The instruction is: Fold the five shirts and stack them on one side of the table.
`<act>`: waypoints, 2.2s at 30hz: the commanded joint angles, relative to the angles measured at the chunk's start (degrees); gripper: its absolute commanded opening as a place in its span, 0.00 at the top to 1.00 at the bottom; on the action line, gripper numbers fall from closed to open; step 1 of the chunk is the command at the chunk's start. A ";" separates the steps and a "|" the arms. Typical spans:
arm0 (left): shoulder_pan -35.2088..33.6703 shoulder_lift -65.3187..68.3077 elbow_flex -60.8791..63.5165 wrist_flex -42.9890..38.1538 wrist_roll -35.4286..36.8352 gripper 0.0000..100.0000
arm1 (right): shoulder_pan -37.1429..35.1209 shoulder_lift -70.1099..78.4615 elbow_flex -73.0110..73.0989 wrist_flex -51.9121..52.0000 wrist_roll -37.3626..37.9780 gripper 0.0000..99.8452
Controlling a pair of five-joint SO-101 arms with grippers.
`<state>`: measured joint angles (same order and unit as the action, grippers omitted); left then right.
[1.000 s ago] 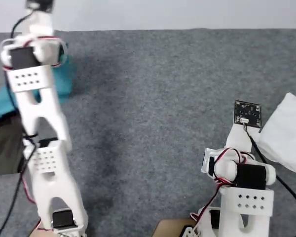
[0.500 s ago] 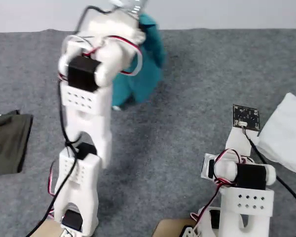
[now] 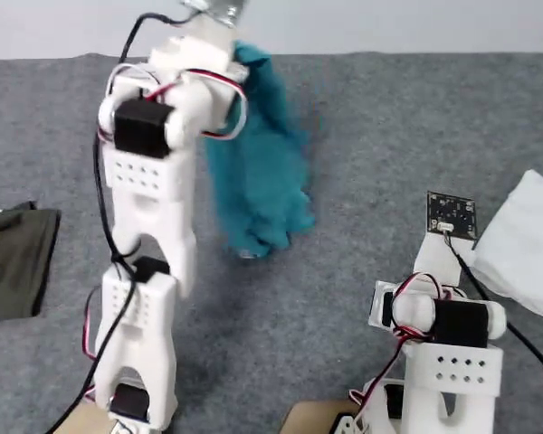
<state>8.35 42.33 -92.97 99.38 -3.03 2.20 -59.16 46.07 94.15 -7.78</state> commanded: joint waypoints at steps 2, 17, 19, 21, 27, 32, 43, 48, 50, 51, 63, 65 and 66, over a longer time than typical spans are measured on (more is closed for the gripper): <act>-8.09 4.40 -0.57 1.14 5.10 1.00 | -0.48 -1.01 -0.70 -0.84 -0.18 0.99; -16.26 8.70 2.24 1.23 -9.93 1.00 | -0.48 -1.01 -0.62 -1.54 -0.09 0.99; -18.02 8.70 4.35 1.23 -12.48 1.00 | -0.48 -1.01 -0.62 -1.63 -0.09 0.99; -19.96 8.62 7.08 1.23 -15.56 1.00 | -0.48 -1.01 -0.62 -1.63 -0.09 0.99; -26.37 8.18 14.81 1.23 -25.67 0.95 | -0.57 -1.01 -0.62 -1.63 -0.09 0.99; -30.68 8.18 18.42 1.23 -34.29 0.93 | -0.57 -1.01 -0.62 -1.54 -0.09 0.99; -32.35 2.99 18.77 1.23 -34.99 0.93 | -0.57 -1.01 0.18 -4.62 0.00 0.99; -32.79 2.37 20.97 1.23 -35.34 0.90 | -0.57 -1.01 5.45 -9.19 0.00 0.99; -33.05 1.85 24.13 1.23 -35.43 0.83 | -0.57 -1.01 7.12 -10.24 0.00 0.99; -33.49 1.23 25.89 1.23 -35.43 0.81 | -0.57 -1.01 8.00 -10.77 0.09 0.99; -32.70 -12.57 38.81 1.14 -36.75 0.80 | -0.57 -12.79 9.23 -9.27 7.21 0.99; -32.62 -15.82 40.40 1.05 -35.43 0.80 | -1.19 -20.09 11.34 -9.45 7.38 0.99; -32.62 -17.32 41.27 1.05 -34.20 0.80 | -1.89 -23.87 12.75 -9.01 7.38 0.99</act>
<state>-24.70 32.40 -52.35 99.30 -39.43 1.85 -73.32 56.79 84.57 -1.19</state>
